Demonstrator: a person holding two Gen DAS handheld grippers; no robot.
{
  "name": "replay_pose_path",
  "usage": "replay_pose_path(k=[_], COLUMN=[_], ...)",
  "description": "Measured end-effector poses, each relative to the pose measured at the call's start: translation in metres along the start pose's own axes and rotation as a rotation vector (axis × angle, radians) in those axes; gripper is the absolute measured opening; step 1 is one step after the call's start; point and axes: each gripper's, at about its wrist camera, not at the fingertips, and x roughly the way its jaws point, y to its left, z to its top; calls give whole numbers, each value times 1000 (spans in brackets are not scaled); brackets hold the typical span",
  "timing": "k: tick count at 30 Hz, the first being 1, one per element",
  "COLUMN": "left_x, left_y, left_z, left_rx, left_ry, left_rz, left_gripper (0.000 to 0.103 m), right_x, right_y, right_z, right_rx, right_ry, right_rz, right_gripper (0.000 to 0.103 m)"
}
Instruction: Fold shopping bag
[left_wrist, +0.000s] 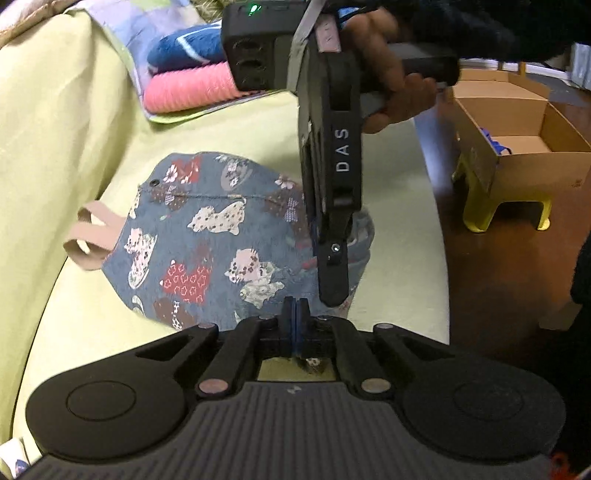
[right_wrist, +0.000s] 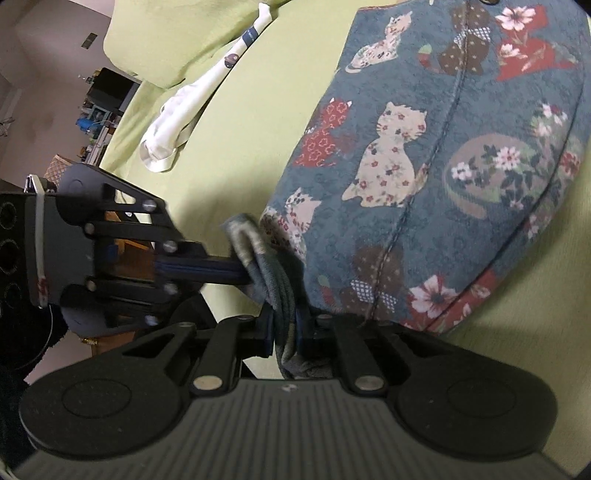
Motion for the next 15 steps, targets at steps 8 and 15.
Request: replay_pose_path(k=[8, 15], left_x=[-12, 11], left_y=[3, 6], left_z=[8, 3], left_rx=[13, -63], left_ry=[-64, 14], left_rz=[35, 46], left_gripper=[0, 0], right_x=[-1, -1], right_y=[-2, 2], right_z=[-3, -5], right_rx=[8, -23], right_ry=[-28, -64], right_rz=[-10, -42], right_gripper=[5, 5])
